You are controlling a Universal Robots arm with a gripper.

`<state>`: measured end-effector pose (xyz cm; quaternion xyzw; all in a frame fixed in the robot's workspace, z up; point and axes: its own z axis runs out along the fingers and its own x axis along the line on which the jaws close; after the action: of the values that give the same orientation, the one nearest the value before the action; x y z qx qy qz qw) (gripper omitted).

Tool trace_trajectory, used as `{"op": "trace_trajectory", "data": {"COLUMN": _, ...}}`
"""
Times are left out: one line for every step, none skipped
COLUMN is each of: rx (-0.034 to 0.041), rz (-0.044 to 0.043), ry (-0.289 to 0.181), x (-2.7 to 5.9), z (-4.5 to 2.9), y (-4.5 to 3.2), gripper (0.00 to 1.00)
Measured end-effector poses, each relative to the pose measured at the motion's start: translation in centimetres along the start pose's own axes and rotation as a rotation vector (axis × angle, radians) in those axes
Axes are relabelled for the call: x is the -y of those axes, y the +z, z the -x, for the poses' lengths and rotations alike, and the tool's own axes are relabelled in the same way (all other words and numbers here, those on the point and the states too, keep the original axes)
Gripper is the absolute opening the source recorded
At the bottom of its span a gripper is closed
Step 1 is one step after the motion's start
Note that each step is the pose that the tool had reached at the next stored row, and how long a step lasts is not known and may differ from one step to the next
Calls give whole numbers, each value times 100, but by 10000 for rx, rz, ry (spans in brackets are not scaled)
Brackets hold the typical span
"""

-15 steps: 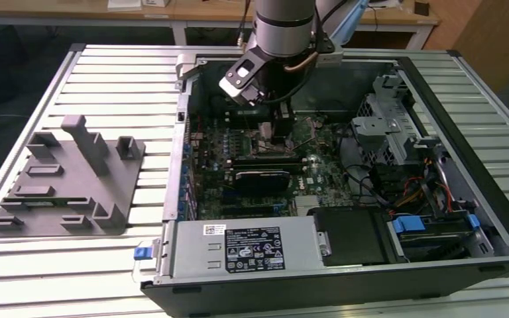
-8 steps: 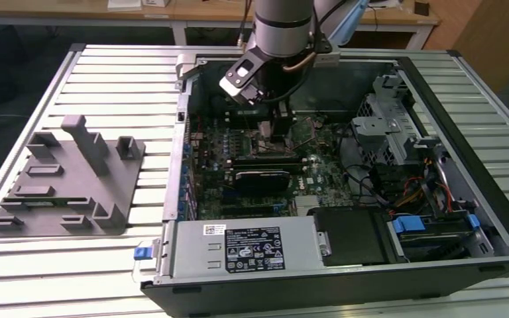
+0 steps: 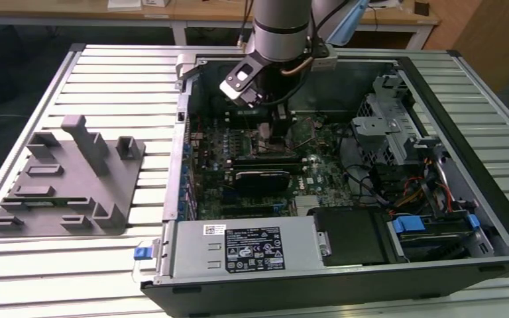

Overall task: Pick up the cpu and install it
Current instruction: 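Place the cpu into insertion slot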

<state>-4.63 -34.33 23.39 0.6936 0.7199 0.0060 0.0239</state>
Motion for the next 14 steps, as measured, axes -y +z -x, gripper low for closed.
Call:
{"op": "trace_trajectory", "data": {"rx": 0, "rz": -4, "ry": -1, "x": -1, "z": -5, "y": 17, "gripper": 55}}
{"op": "trace_trajectory", "data": {"rx": -1, "rz": -7, "ry": -1, "x": -1, "z": -11, "y": 37, "gripper": 55}}
{"op": "trace_trajectory", "data": {"rx": -1, "rz": -11, "ry": 0, "x": 0, "z": -16, "y": 54, "gripper": 55}}
{"op": "trace_trajectory", "data": {"rx": -2, "rz": -14, "ry": 0, "x": 0, "z": -22, "y": 70, "gripper": 55}}
{"op": "trace_trajectory", "data": {"rx": -2, "rz": -16, "ry": 1, "x": 0, "z": -28, "y": 83, "gripper": 55}}
{"op": "trace_trajectory", "data": {"rx": -2, "rz": -18, "ry": 0, "x": 0, "z": -34, "y": 94, "gripper": 55}}
{"op": "trace_trajectory", "data": {"rx": -1, "rz": -20, "ry": 0, "x": 1, "z": -39, "y": 104, "gripper": 55}}
{"op": "trace_trajectory", "data": {"rx": -2, "rz": -21, "ry": 0, "x": 1, "z": -43, "y": 113, "gripper": 55}}
{"op": "trace_trajectory", "data": {"rx": -3, "rz": -23, "ry": -1, "x": 1, "z": -46, "y": 122, "gripper": 55}}
{"op": "trace_trajectory", "data": {"rx": -2, "rz": -25, "ry": -1, "x": 1, "z": -48, "y": 132, "gripper": 55}}
{"op": "trace_trajectory", "data": {"rx": -2, "rz": -26, "ry": -1, "x": 1, "z": -49, "y": 143, "gripper": 55}}
{"op": "trace_trajectory", "data": {"rx": -2, "rz": -28, "ry": 2, "x": 2, "z": -49, "y": 154, "gripper": 55}}
{"op": "trace_trajectory", "data": {"rx": -2, "rz": -29, "ry": 6, "x": 3, "z": -50, "y": 165, "gripper": 55}}
{"op": "trace_trajectory", "data": {"rx": -1, "rz": -31, "ry": 12, "x": 4, "z": -50, "y": 176, "gripper": 55}}
